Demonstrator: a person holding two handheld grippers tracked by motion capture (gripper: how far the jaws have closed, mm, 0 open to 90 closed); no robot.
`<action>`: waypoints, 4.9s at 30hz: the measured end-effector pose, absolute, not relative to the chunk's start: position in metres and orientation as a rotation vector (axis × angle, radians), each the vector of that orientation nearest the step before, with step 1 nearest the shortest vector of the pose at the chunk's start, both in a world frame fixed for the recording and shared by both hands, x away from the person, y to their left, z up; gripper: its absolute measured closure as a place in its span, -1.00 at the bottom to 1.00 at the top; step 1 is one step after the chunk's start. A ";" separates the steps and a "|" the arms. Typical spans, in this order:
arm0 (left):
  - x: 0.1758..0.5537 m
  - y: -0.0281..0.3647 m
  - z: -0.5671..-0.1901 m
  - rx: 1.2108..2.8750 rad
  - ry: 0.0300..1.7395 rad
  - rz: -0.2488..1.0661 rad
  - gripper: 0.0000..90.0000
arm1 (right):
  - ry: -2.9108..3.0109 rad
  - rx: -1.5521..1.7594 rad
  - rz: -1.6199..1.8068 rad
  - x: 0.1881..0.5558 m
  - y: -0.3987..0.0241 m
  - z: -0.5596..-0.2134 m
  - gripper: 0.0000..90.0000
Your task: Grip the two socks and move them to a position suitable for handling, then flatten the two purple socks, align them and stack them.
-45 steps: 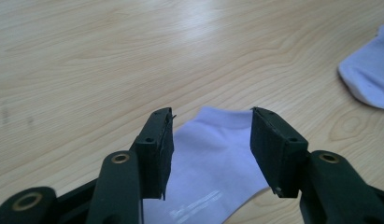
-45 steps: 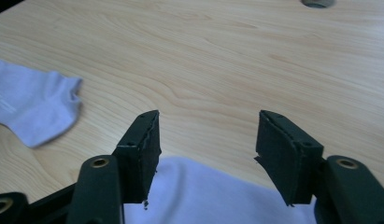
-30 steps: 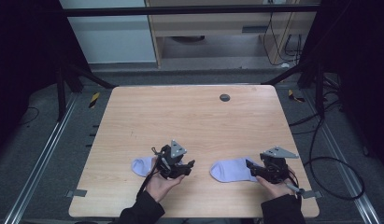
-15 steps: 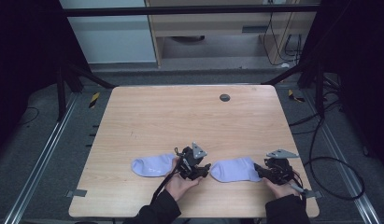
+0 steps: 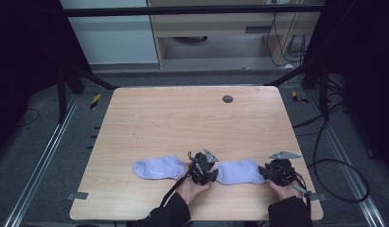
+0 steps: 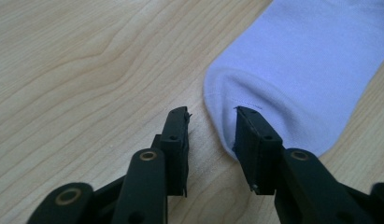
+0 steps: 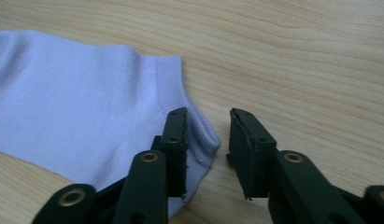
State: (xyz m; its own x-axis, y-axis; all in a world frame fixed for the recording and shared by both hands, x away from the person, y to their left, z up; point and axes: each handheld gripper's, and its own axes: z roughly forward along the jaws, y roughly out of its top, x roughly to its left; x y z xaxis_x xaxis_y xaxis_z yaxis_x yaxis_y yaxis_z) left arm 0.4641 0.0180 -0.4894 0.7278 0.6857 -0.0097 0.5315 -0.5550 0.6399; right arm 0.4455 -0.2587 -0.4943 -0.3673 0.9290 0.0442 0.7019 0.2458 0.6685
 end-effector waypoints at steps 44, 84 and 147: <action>0.429 0.095 -0.444 2.286 0.866 0.270 0.97 | 2.227 1.334 1.060 0.403 -0.191 -0.443 0.94; 0.425 0.135 -0.481 2.379 0.948 0.276 0.84 | 2.408 1.348 0.967 0.400 -0.145 -0.483 0.93; 0.457 0.280 -0.472 2.070 1.305 0.578 0.01 | 2.273 1.310 1.175 0.466 -0.028 -0.474 0.05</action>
State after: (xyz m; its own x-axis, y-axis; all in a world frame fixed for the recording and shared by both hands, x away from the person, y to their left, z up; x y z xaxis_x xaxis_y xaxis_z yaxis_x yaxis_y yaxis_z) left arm 0.4573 0.2799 -0.4716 0.4167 0.9082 0.0379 0.6384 -0.3221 0.6991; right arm 0.4662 -0.0277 -0.4741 -0.5567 0.8156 0.1578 0.6003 0.2637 0.7550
